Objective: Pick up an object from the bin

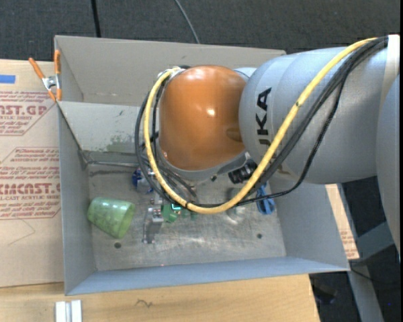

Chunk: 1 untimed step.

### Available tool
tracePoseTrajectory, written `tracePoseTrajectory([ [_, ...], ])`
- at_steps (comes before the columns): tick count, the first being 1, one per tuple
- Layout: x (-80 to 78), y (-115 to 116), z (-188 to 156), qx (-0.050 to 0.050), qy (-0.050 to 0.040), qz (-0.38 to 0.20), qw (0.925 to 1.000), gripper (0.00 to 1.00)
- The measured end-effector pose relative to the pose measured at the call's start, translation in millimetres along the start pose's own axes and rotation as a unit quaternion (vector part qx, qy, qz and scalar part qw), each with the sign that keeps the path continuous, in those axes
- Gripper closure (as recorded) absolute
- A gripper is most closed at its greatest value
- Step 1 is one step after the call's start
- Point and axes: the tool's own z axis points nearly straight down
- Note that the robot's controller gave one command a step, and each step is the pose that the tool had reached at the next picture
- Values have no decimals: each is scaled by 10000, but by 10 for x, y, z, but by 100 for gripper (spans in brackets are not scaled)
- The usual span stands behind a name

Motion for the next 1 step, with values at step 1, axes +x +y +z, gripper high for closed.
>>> tracePoseTrajectory([
  [1, -337, 120, 1589, 4, -8, -1251, 9921, 0],
])
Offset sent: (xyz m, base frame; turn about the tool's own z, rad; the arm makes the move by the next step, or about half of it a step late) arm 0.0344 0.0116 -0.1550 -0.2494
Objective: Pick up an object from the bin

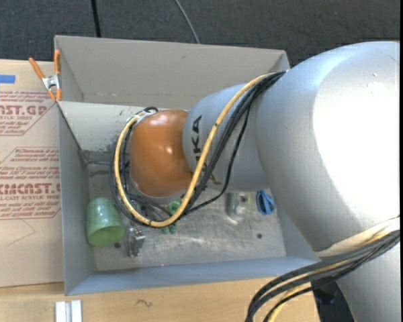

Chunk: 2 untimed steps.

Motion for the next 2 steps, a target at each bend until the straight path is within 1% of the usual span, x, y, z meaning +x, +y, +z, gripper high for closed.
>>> tracePoseTrajectory([
  [1, 112, 135, 6, 75, -10, -439, 9990, 0],
  [2, 153, 173, 11, 109, -7, -628, 9980, 0],
])
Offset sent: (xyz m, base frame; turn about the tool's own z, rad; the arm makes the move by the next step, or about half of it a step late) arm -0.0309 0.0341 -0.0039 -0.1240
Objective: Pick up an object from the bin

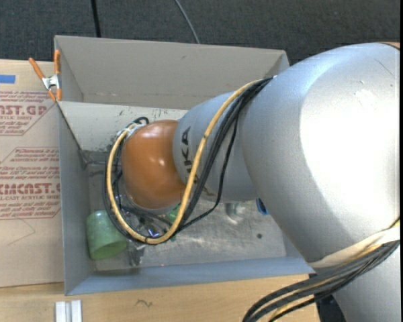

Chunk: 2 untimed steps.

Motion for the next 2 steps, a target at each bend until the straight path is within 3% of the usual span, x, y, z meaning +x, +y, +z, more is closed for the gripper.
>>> tracePoseTrajectory([
  [2, -19, 15, -3, 4, -13, -122, 9999, 0],
])
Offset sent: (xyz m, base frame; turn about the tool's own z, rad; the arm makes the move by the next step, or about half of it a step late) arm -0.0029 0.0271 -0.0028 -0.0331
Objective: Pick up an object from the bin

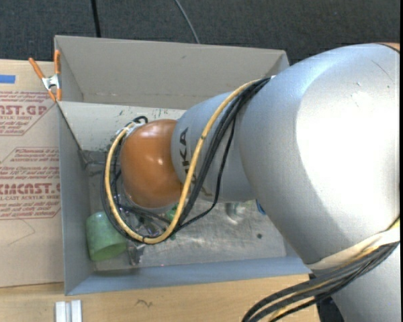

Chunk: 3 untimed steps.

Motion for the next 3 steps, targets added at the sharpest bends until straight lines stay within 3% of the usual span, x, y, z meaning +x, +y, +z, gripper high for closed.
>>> tracePoseTrajectory([
  [1, 1, 33, 4, 24, 20, 222, 9997, 0],
  [2, 24, 30, 11, 30, 79, 225, 9997, 100],
  [3, -280, -462, -1388, -93, -77, -861, 9962, 100],
])
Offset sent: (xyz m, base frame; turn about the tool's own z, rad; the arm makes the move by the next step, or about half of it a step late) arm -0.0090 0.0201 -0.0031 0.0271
